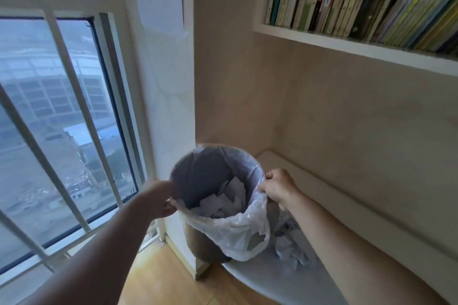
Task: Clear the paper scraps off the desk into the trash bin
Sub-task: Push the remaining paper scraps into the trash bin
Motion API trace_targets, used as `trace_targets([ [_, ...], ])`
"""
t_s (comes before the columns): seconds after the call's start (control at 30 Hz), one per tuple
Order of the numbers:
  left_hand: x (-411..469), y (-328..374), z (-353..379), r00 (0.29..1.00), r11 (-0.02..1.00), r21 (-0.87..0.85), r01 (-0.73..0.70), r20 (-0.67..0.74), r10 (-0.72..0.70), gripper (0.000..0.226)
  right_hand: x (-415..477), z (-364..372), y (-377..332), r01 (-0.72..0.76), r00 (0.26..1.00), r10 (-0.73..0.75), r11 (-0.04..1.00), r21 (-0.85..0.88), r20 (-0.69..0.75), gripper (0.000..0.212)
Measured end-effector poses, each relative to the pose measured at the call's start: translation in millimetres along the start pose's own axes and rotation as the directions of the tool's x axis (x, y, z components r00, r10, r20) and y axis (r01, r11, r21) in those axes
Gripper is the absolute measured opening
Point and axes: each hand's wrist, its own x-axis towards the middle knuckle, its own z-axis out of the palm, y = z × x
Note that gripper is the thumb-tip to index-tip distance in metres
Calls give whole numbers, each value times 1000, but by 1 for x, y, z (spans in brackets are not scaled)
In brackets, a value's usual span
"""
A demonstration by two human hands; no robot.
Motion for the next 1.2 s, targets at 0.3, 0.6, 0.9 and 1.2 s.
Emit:
trace_targets([
  [0.3, -41, -32, -147, 987, 987, 63, 151, 51, -154, 14, -87, 114, -8, -66, 961, 3, 974, 217, 278, 16],
  [0.6, -29, -131, -177, 982, 982, 39, 184, -55, -181, 17, -120, 190, 56, -204, 884, 168, 978, 36, 437, 6],
  [0.9, -3, -220, -97, 983, 952, 248, 180, -15, -182, 3, -85, 121, 128, 117, 973, -76, 976, -184, 217, 39],
  [1.2, 37, -270, 1, 969, 925, 296, 239, -8, -248, 13, 3, -8, 228, -246, 963, 214, 947, -208, -163, 93],
])
